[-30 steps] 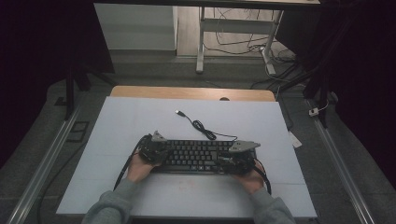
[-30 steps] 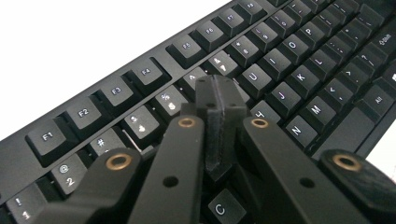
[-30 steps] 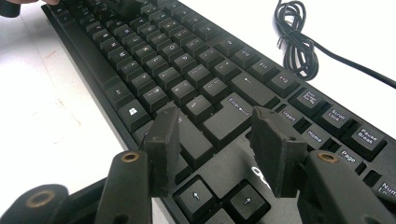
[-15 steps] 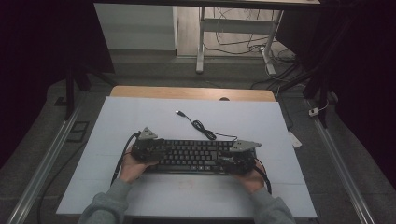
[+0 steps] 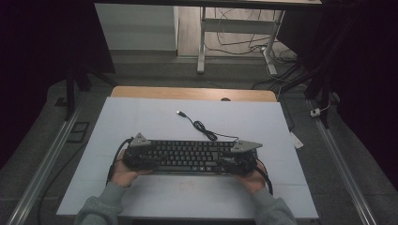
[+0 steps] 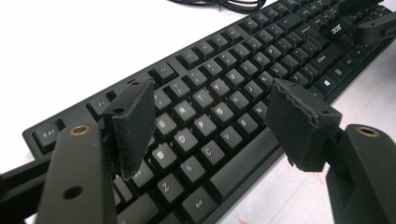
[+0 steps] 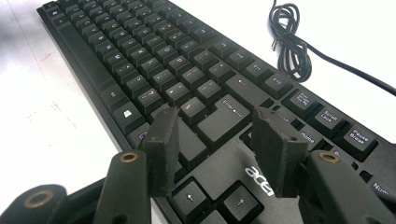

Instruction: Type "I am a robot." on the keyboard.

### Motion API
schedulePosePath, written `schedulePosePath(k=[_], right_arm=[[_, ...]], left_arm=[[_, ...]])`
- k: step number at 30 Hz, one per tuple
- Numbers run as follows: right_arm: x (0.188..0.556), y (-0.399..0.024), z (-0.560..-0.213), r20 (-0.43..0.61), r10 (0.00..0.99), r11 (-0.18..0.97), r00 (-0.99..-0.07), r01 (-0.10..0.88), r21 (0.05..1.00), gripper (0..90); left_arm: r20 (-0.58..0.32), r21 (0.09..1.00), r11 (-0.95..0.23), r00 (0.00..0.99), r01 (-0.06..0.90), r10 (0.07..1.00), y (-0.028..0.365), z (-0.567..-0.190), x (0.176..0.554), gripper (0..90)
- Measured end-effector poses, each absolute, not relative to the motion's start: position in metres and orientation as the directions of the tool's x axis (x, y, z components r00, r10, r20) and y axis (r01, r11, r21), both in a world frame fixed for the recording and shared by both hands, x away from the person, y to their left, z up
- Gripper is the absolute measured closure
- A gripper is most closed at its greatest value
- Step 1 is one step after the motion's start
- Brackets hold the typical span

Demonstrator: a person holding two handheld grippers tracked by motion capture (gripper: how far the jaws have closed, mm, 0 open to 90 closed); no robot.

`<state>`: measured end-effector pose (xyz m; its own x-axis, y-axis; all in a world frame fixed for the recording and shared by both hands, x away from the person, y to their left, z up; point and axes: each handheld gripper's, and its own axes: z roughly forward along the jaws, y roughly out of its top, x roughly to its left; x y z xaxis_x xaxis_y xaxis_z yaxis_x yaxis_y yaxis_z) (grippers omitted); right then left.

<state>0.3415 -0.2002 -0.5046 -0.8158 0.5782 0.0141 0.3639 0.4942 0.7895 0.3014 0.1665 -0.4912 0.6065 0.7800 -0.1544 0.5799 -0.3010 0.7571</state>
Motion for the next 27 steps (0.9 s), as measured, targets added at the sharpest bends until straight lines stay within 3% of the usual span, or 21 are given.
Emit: schedulePosePath(k=[27], right_arm=[[0.341, -0.186, -0.495, 0.011, 0.553, 0.48, -0.833, 0.33, 0.812, 53.7]], left_arm=[[-0.155, 0.744, -0.312, 0.607, 0.591, 0.78, 0.172, -0.495, 0.299, 30.5]])
